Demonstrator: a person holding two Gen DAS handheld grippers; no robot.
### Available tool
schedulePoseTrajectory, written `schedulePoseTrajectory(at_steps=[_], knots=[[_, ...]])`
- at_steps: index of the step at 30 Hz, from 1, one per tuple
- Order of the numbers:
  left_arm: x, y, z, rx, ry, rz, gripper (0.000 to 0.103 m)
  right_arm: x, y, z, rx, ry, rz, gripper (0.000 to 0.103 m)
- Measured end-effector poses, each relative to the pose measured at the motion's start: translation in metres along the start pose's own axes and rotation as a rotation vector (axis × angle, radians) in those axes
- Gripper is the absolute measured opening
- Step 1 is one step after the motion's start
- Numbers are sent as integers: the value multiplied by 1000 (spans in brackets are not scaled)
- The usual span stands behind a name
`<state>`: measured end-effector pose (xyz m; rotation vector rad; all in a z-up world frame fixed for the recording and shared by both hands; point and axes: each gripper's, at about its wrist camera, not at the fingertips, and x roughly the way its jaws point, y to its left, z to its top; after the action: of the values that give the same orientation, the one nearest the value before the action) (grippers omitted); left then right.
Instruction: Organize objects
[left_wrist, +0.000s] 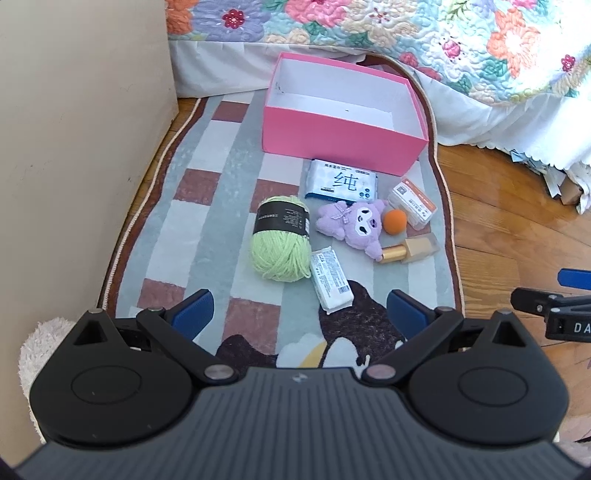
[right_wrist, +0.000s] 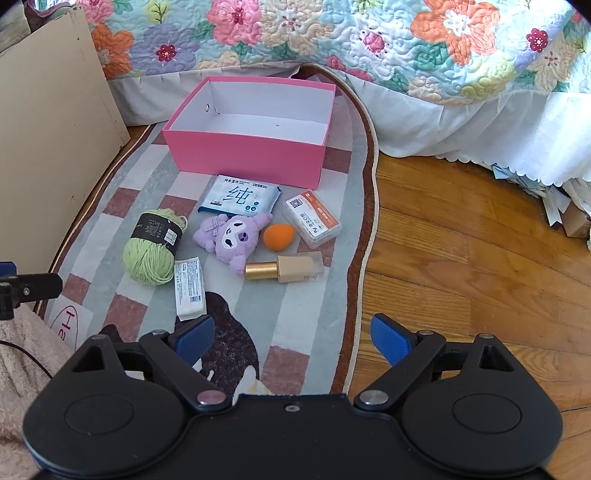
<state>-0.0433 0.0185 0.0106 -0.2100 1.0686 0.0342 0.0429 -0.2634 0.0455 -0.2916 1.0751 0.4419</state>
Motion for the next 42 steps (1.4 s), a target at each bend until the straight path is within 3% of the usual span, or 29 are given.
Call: schedulePoseTrajectory(at_steps=[10, 14, 18, 24, 27, 29, 33, 37, 39, 42], knots=[[-1, 1, 0, 7, 14, -2, 100, -5, 2, -3, -12, -1, -10, 94], [-4, -4, 5, 53, 20, 44, 100, -13, 3, 2, -27, 6, 9, 94], [-10, -3, 18, 81, 13, 43, 100, -27, 5, 13, -54, -48, 37, 94], [-6, 10, 47, 40, -14, -10, 100, -33, 16, 32, -138, -177, 121, 94], [-1, 16, 59, 60, -62, -84, 100, -18, 31, 46, -232, -170, 104, 94], [7, 17, 69, 83, -55, -78, 100, -3, 39, 58, -256, -163, 100, 94], [23, 18, 87, 107, -73, -23, 100, 24, 48, 76, -243, -147, 225, 94], [49, 30, 104, 76, -35, -79, 99, 50, 69, 84, -276, -141, 329, 92], [63, 36, 108, 52, -18, -95, 96, 66, 84, 85, -337, -115, 343, 81], [89, 42, 111, 50, 19, -119, 86, 85, 105, 82, -408, -85, 370, 79]])
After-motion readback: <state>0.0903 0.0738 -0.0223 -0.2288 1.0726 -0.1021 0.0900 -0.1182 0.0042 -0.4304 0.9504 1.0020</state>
